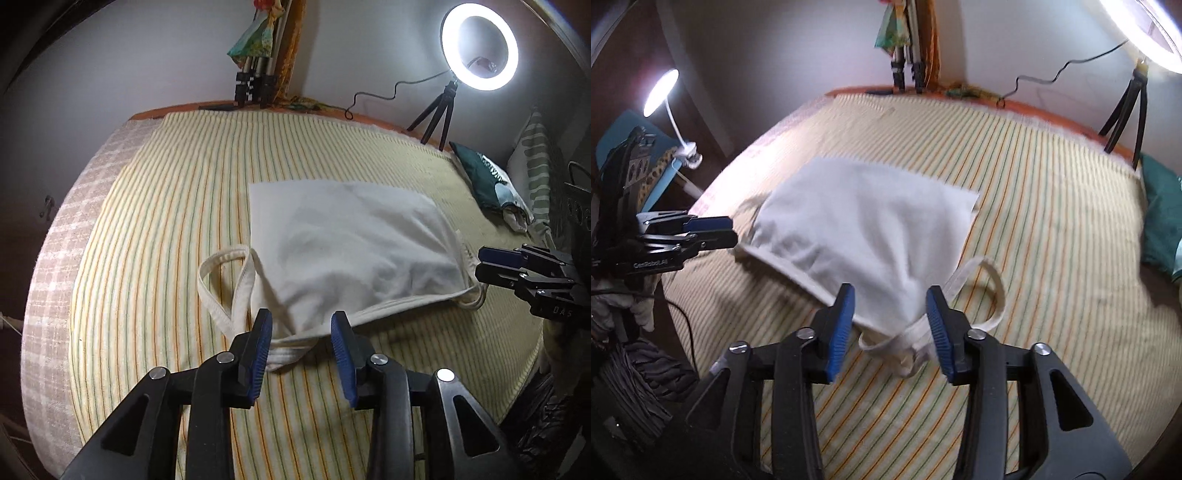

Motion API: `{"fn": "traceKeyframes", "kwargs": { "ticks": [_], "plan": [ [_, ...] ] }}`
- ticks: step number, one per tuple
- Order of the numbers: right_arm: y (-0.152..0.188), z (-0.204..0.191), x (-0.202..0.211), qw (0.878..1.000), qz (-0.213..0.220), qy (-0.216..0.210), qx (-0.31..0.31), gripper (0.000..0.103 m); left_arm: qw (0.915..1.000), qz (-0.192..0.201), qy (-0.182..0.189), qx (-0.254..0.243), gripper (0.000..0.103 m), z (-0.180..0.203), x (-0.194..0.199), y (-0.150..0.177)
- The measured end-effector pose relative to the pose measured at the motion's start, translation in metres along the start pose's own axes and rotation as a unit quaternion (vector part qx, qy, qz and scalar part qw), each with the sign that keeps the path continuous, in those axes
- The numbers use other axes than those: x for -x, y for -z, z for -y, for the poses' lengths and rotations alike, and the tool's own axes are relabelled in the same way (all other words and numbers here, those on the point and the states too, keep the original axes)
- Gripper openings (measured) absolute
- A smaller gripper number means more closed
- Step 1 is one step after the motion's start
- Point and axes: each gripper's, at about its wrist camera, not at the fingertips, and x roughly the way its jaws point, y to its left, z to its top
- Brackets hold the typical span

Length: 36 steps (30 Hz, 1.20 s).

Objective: Fold small clothes
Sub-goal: 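Close both tools on the strap edge of the folded camisole bundle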

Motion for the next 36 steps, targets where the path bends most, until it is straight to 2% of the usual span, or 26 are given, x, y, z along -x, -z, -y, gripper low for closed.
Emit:
{"fn": "traceKeyframes", "kwargs": {
  "ticks": [3, 6, 9, 13, 18, 22, 25, 28, 30, 32, 34, 36],
  "plan": [
    [-0.010, 0.017, 0.002, 0.999, 0.021, -0.023, -0.036, 0.051, 0.9991, 0.024, 0.009, 0.033, 0.043, -0.012, 0.007, -0.012],
    [-0.017, 0.043, -0.006, 0.994, 0.026, -0.050, -0.091, 0.053, 0.9961, 0.018, 0.031, 0.081, 0.050, -0.028, 0.000, -0.017],
    [-0.018, 0.070, -0.020, 0.984, 0.017, -0.081, -0.158, 0.055, 0.9911, -0.005, 0.060, 0.119, 0.052, -0.038, -0.015, -0.016],
    [-0.011, 0.098, -0.040, 0.965, -0.004, -0.128, -0.227, 0.055, 0.9845, -0.024, 0.082, 0.154, 0.054, -0.046, -0.030, -0.014],
    [-0.004, 0.107, -0.054, 0.953, -0.018, -0.159, -0.259, 0.055, 0.9775, -0.039, 0.102, 0.180, 0.056, -0.052, -0.041, -0.016],
    [-0.002, 0.102, -0.064, 0.951, -0.029, -0.171, -0.257, 0.055, 0.9719, -0.056, 0.119, 0.195, 0.056, -0.051, -0.053, -0.017],
    [-0.001, 0.098, -0.070, 0.947, -0.030, -0.184, -0.261, 0.055, 0.9711, -0.050, 0.124, 0.198, 0.056, -0.052, -0.055, -0.020],
    [0.000, 0.099, -0.073, 0.941, -0.027, -0.197, -0.273, 0.055, 0.9659, -0.047, 0.136, 0.215, 0.056, -0.056, -0.058, -0.023],
    [0.000, 0.102, -0.075, 0.935, -0.023, -0.209, -0.286, 0.055, 0.9635, -0.045, 0.139, 0.224, 0.054, -0.058, -0.060, -0.025],
    [0.000, 0.103, -0.078, 0.929, -0.020, -0.220, -0.298, 0.055, 0.9650, -0.045, 0.132, 0.222, 0.044, -0.057, -0.062, -0.027],
    [0.002, 0.105, -0.080, 0.924, -0.017, -0.228, -0.308, 0.055, 0.9667, -0.042, 0.126, 0.219, 0.040, -0.055, -0.065, -0.029],
    [0.003, 0.105, -0.082, 0.920, -0.016, -0.229, -0.318, 0.044, 0.9683, -0.043, 0.119, 0.215, 0.033, -0.053, -0.068, -0.032]
  ]
}}
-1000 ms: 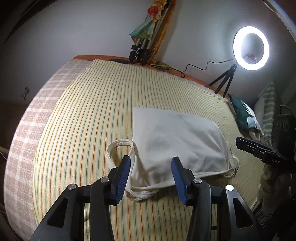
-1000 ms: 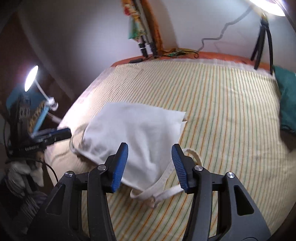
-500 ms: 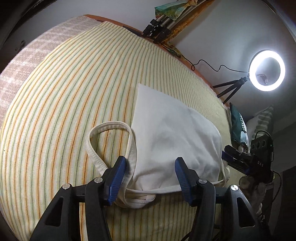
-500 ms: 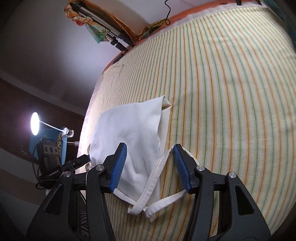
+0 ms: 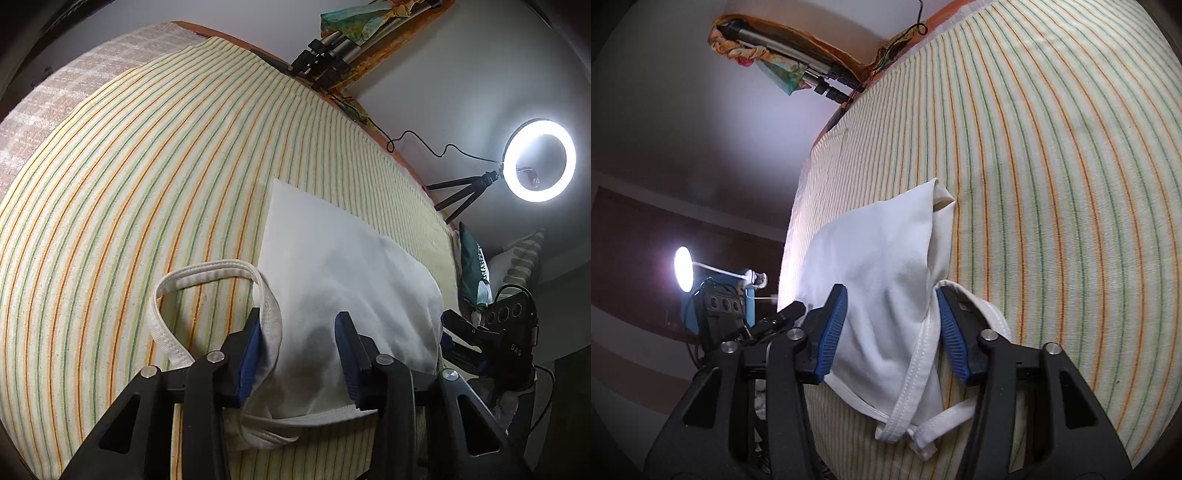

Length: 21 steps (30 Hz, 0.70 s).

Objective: Fold small clothes
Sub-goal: 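Close both tools on the strap edge of the folded camisole bundle, then lift the folded camisole off the sheet with both tools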

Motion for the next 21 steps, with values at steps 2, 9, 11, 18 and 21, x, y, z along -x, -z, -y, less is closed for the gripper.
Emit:
{"fn": "traceKeyframes", "kwargs": {
  "ticks": [2, 9, 11, 18, 21],
  "plan": [
    [0.000, 0.005, -0.003, 1.000, 0.001, -0.001, -0.017, 0.031, 0.9999, 0.003, -0.008, -0.006, 0.026, 0.002, -0.002, -0.001],
    [0.002, 0.000, -0.001, 1.000, 0.009, 0.013, -0.012, 0.015, 0.9990, 0.019, -0.027, -0.030, 0.010, 0.014, 0.001, 0.002],
    [0.002, -0.007, 0.002, 1.000, 0.016, 0.021, 0.002, 0.014, 0.9981, 0.027, -0.034, -0.045, 0.009, 0.020, 0.004, 0.003],
    [0.004, -0.035, 0.018, 0.996, 0.044, 0.047, 0.061, 0.012, 0.9949, 0.054, -0.034, -0.078, 0.007, 0.039, 0.021, 0.008],
    [0.005, -0.044, 0.024, 0.994, 0.051, 0.055, 0.084, 0.012, 0.9929, 0.063, -0.032, -0.095, 0.007, 0.051, 0.027, 0.011]
  ]
}}
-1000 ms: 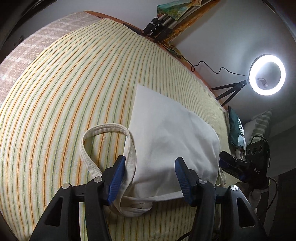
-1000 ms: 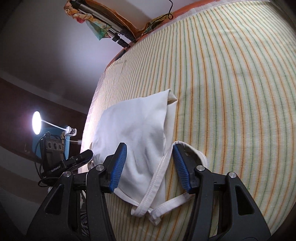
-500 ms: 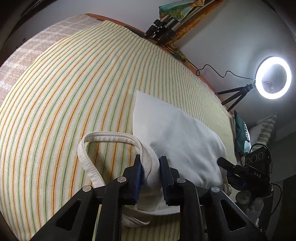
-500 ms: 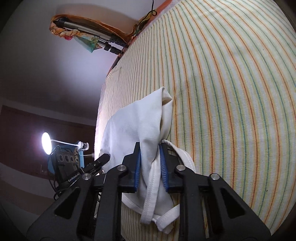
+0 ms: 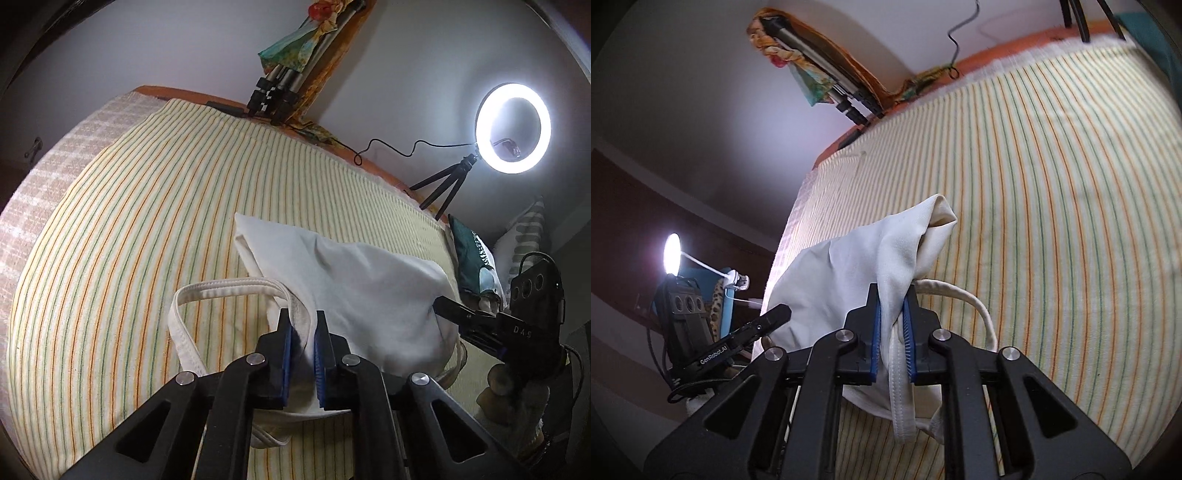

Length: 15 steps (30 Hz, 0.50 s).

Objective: Fold small clothes
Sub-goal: 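Lift the folded camisole off the sheet with both tools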

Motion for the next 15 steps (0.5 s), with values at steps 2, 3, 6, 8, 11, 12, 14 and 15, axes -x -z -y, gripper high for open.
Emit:
{"fn": "traceKeyframes", "kwargs": {
  "ticks": [2, 3, 6, 8, 11, 12, 14, 15],
  "plan": [
    [0.000, -0.006, 0.005, 1.000, 0.003, 0.007, 0.013, 0.012, 0.9999, 0.005, 0.004, -0.008, 0.007, 0.008, 0.004, 0.000],
    [0.000, -0.008, 0.007, 1.000, 0.003, 0.010, 0.018, 0.012, 0.9999, 0.006, 0.008, -0.014, 0.007, 0.013, 0.005, 0.000],
    [0.000, -0.015, 0.015, 0.999, 0.007, 0.020, 0.038, 0.012, 0.9992, 0.008, 0.011, -0.038, 0.007, 0.030, 0.006, 0.000],
    [0.001, -0.018, 0.021, 0.998, 0.012, 0.029, 0.050, 0.012, 0.9985, 0.011, 0.009, -0.052, 0.007, 0.039, 0.005, 0.000],
    [0.001, -0.012, 0.024, 0.998, 0.012, 0.043, 0.051, 0.012, 0.9988, -0.003, -0.006, -0.049, 0.007, 0.039, -0.005, 0.003],
    [0.001, -0.008, 0.024, 0.998, 0.009, 0.046, 0.046, 0.012, 0.9988, -0.012, -0.018, -0.044, 0.007, 0.037, -0.010, 0.005],
    [0.002, 0.000, 0.020, 0.998, 0.000, 0.055, 0.039, 0.012, 0.9986, -0.035, -0.025, -0.030, 0.011, 0.026, -0.021, 0.012],
    [0.002, 0.003, 0.018, 0.997, -0.006, 0.061, 0.039, 0.012, 0.9980, -0.052, -0.026, -0.023, 0.019, 0.021, -0.026, 0.015]
  ]
}}
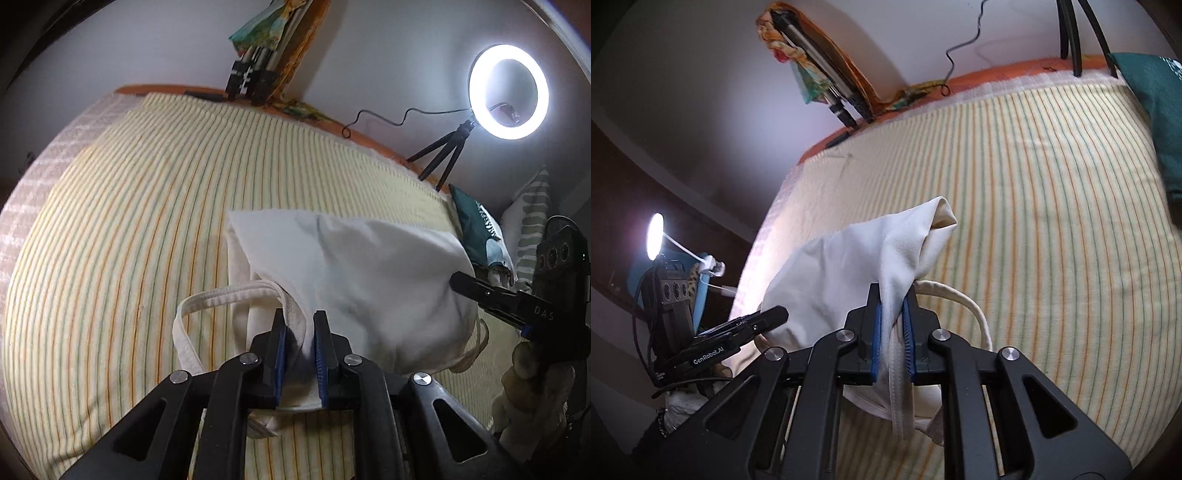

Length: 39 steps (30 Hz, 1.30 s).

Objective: Fold small clothes
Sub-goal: 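Lift the folded camisole off the sheet with both tools, then carry the camisole onto the clothes stack on the green cloth and open both tools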

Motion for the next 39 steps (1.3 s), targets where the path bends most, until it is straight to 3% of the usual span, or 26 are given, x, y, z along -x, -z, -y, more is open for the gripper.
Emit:
{"fn": "traceKeyframes", "kwargs": {
  "ticks": [1, 2, 6, 7, 9, 10, 13, 16, 17, 19, 20, 21, 25, 34, 39],
  "plan": [
    [0.000, 0.003, -0.003, 1.000, -0.006, 0.007, 0.001, 0.012, 0.9999, -0.010, -0.004, 0.007, 0.033, -0.002, -0.004, 0.003],
    [0.000, 0.006, -0.005, 1.000, -0.010, 0.009, 0.000, 0.012, 0.9998, -0.009, -0.009, 0.012, 0.037, -0.005, -0.005, 0.005],
    [-0.002, 0.019, -0.009, 1.000, -0.021, 0.000, -0.014, 0.016, 0.9994, 0.021, -0.014, 0.024, 0.041, -0.015, 0.004, 0.000],
    [-0.003, 0.021, -0.010, 1.000, -0.024, 0.003, -0.015, 0.020, 0.9990, 0.026, -0.006, 0.035, 0.044, -0.020, 0.005, -0.003],
    [-0.004, 0.028, -0.011, 0.999, -0.026, -0.001, -0.022, 0.039, 0.9982, 0.024, 0.014, 0.054, 0.046, -0.027, 0.002, -0.011],
    [-0.003, 0.031, -0.011, 0.999, -0.027, -0.004, -0.027, 0.042, 0.9978, 0.017, 0.023, 0.061, 0.046, -0.029, -0.003, -0.013],
    [0.000, 0.040, -0.014, 0.998, -0.044, -0.015, -0.042, 0.043, 0.9967, -0.010, 0.039, 0.071, 0.045, -0.032, -0.021, -0.013],
    [0.006, 0.047, -0.021, 0.996, -0.062, -0.030, -0.054, 0.043, 0.9970, -0.001, 0.048, 0.060, 0.043, -0.025, -0.022, -0.016],
    [0.009, 0.047, -0.025, 0.995, -0.068, -0.035, -0.057, 0.043, 0.9971, -0.006, 0.050, 0.057, 0.035, -0.023, -0.025, -0.016],
    [0.012, 0.042, -0.029, 0.996, -0.069, -0.035, -0.047, 0.043, 0.9982, -0.001, 0.039, 0.045, 0.030, -0.018, -0.027, -0.014],
    [0.010, 0.038, -0.030, 0.996, -0.071, -0.030, -0.040, 0.034, 0.9987, -0.003, 0.035, 0.036, 0.021, -0.014, -0.028, -0.014],
    [0.010, 0.034, -0.030, 0.996, -0.075, -0.031, -0.033, 0.020, 0.9989, -0.005, 0.034, 0.033, 0.019, -0.013, -0.029, -0.014],
    [0.006, 0.017, -0.025, 0.998, -0.064, -0.002, -0.003, 0.013, 0.9992, 0.007, 0.026, 0.030, 0.010, -0.008, -0.024, -0.013],
    [-0.005, -0.011, 0.019, 0.997, -0.008, 0.040, 0.065, 0.009, 0.9983, 0.044, 0.025, -0.028, 0.007, 0.036, 0.002, -0.014],
    [-0.010, -0.010, 0.047, 0.996, 0.017, 0.052, 0.072, 0.009, 0.9964, 0.054, 0.033, -0.057, 0.007, 0.066, 0.004, -0.015]
  ]
}}
